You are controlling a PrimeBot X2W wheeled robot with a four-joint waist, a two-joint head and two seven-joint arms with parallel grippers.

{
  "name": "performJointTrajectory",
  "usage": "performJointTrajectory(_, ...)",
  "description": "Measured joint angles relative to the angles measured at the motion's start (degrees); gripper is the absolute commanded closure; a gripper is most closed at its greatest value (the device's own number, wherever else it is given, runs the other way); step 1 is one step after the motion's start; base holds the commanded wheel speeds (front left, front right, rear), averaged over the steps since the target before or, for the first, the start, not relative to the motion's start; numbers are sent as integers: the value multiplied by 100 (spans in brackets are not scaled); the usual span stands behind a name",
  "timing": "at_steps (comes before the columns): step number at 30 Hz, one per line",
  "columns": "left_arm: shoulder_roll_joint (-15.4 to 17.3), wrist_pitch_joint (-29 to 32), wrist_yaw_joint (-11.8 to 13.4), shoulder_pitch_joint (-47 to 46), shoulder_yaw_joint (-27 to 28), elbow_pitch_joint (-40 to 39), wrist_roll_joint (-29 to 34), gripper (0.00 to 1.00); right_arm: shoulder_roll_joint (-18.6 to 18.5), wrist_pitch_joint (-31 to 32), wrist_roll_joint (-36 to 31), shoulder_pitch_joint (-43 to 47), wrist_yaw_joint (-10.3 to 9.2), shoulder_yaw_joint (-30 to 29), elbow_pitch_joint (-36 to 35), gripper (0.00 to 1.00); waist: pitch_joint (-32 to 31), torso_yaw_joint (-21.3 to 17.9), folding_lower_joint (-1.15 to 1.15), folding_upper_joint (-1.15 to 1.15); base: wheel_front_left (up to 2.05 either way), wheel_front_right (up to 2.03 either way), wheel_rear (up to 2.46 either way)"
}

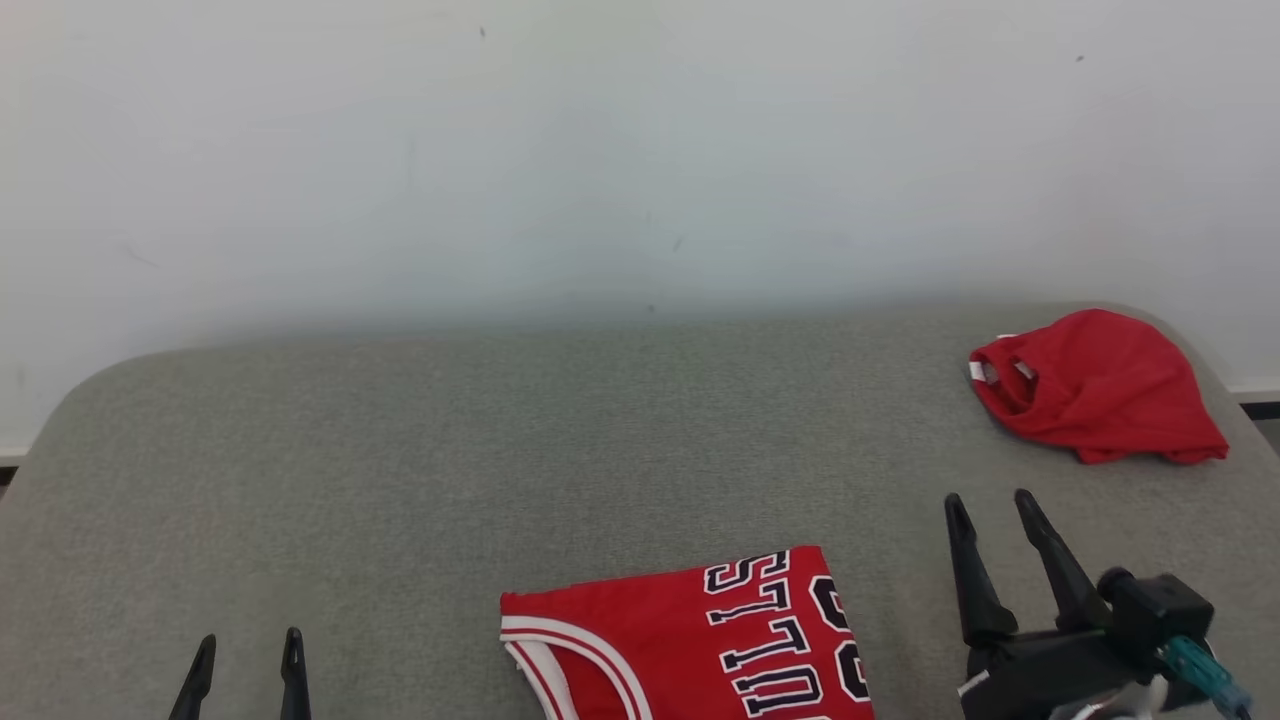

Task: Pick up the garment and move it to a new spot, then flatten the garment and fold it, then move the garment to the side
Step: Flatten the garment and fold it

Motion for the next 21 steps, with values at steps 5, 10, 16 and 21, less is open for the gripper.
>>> performJointTrajectory(5, -11, 1, 0, -27, -16, 1, 16, 0, 141, -7, -252, 386, 0, -415, -176, 0, -28, -186, 0, 0, 0, 0, 0)
performJointTrajectory(10, -14, 1, 1, -51, 15, 26, 21, 0, 328, -8, -359, 649, 0, -646, -331, 0, -66, -324, 0, 0, 0, 0, 0)
performJointTrajectory(16, 1, 1, -18, -62, -55, 114, 90, 0, 407, -9, -465, 730, 0, -476, -439, 0, -122, -355, 0, 0, 0, 0, 0)
performJointTrajectory(21, 9, 1, -22, -60, -109, 141, 145, 0, 469, -8, -555, 727, 0, -327, -361, 0, -128, -284, 0, 0, 0, 0, 0)
